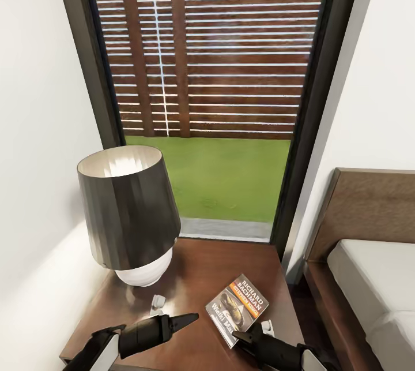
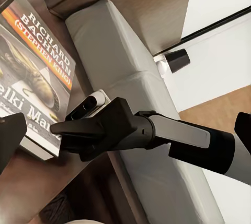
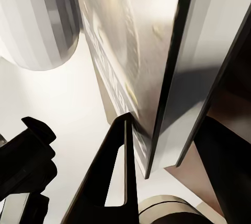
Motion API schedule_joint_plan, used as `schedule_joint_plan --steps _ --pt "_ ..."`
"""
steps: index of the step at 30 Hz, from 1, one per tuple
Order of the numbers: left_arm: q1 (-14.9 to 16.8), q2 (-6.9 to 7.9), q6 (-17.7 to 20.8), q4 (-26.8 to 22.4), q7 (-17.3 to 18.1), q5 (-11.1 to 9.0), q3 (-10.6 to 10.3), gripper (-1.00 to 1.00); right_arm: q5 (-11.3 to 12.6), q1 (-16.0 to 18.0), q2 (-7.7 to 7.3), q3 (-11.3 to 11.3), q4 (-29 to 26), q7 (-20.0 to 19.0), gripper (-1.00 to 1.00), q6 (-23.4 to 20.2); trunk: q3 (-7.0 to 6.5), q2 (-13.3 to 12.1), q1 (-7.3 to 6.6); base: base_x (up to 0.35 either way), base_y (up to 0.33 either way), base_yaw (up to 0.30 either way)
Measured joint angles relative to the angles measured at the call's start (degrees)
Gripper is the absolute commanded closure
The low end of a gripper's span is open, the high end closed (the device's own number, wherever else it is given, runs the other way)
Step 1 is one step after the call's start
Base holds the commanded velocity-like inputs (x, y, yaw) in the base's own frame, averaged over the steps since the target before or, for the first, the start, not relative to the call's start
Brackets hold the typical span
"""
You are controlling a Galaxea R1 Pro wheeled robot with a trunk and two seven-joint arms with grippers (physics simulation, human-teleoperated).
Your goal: In the bedroom, move the book from the bed onto either nightstand, and place the two sandals side by side next to the bed.
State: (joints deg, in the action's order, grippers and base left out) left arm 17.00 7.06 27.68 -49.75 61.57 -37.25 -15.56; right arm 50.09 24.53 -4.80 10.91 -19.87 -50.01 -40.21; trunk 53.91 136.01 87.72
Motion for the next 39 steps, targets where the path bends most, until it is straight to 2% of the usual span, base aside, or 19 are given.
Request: schedule_joint_plan --steps 8,9,39 --pt "0.0 0.00 0.0 0.0 0.0 0.0 0.0 -1.00 0.0 0.0 0.00 0.0 0.0 0.0 1.00 0.0 0.00 0.0 0.00 0.000 0.000 0.000" --pt "0.0 0.00 0.0 0.0 0.0 0.0 0.0 -1.00 0.0 0.0 0.00 0.0 0.0 0.0 -1.00 0.0 0.00 0.0 0.00 0.000 0.000 0.000" --pt "0.0 0.00 0.0 0.4 0.0 0.0 0.0 -1.00 0.3 0.0 0.02 -0.2 0.0 0.2 -1.00 0.1 0.00 0.0 0.01 -0.023 0.000 0.000"
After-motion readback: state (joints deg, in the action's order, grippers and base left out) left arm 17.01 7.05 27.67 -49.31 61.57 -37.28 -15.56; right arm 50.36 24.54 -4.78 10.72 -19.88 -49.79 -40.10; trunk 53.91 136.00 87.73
